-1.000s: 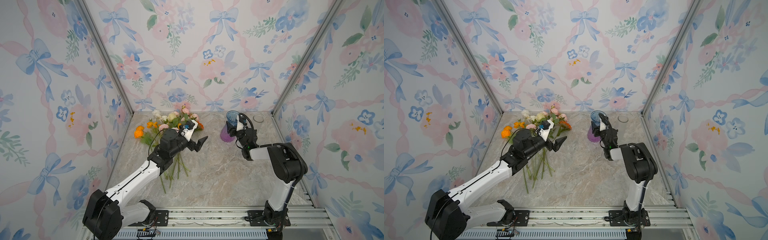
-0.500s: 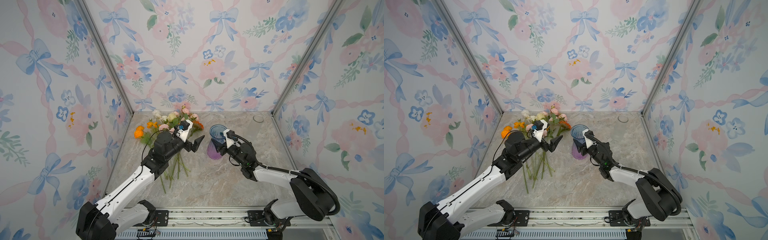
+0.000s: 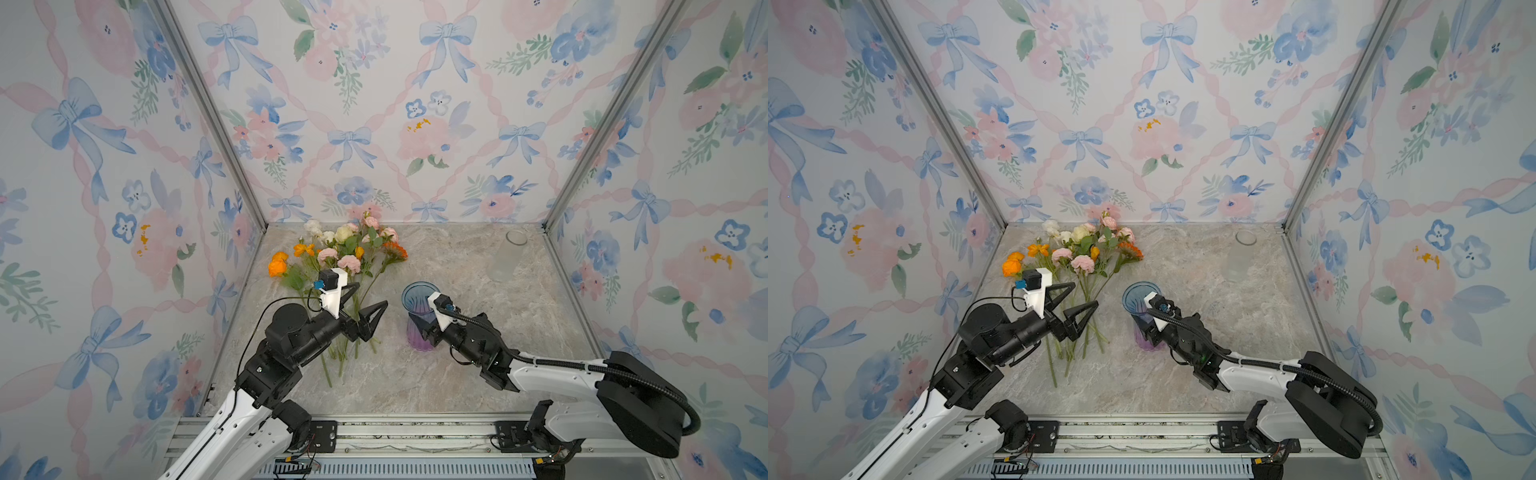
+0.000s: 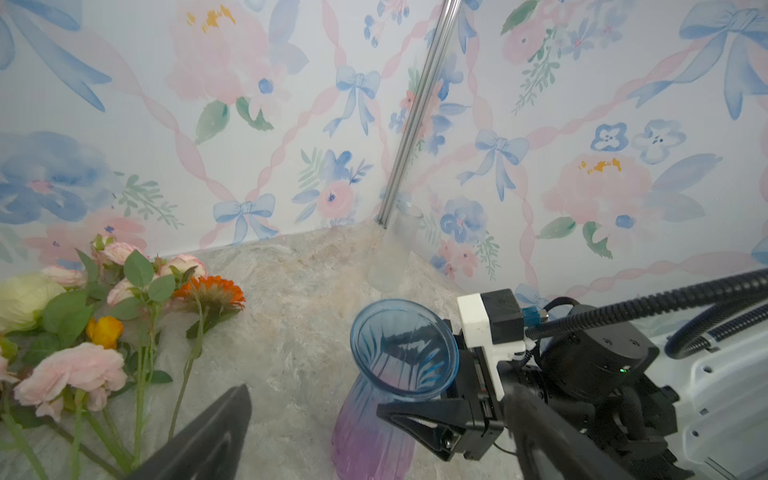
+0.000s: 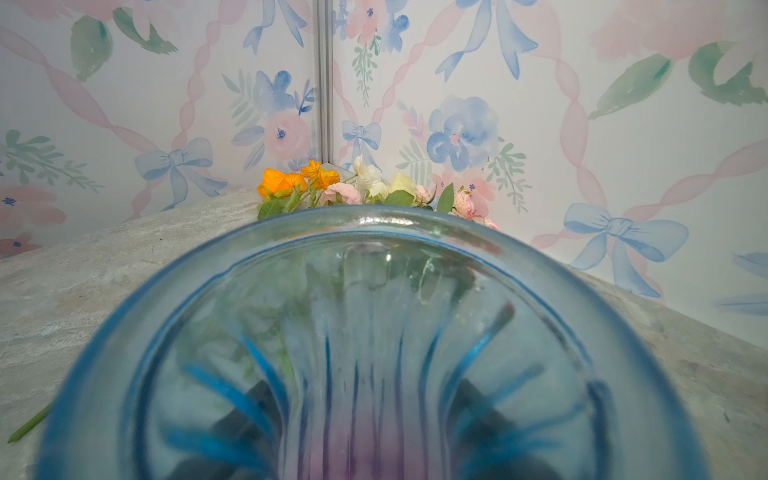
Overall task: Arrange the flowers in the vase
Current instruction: 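Slide the blue-purple vase toward the robot with the right gripper and release it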
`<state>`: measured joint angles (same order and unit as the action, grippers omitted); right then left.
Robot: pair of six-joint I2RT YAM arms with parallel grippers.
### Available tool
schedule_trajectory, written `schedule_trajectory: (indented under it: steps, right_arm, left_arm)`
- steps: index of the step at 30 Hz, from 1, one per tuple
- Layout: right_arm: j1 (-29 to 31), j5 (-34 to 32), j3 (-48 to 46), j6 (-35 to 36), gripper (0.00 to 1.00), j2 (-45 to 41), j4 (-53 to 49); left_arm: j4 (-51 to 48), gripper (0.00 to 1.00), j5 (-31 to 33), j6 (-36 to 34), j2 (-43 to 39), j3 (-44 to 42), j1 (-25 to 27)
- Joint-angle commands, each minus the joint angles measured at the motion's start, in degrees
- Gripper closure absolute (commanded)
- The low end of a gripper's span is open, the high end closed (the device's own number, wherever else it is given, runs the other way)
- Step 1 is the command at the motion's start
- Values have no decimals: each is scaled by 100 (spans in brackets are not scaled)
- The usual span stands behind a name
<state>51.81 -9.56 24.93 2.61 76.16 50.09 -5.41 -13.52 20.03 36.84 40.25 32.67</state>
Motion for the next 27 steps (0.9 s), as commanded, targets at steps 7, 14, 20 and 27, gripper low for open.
schedule_trajectory:
  steps: [7,14,20,27]
  right_arm:
    - [127,-421,-181,-277,73,167,1535]
    - [130,-659,-257,-270,72,823,2355]
    - [129,-679,-134,-460,36,1166,2395]
    - [131,-743,-128,-430,6,1013,1831]
  left_arm:
    - [-531,2,-76,216,102,-358,29]
    - [-526,2,-14,74,283,-307,30]
    - [-531,2,-15,-7,386,-195,30]
    - [-582,2,-46,-131,628,87,32]
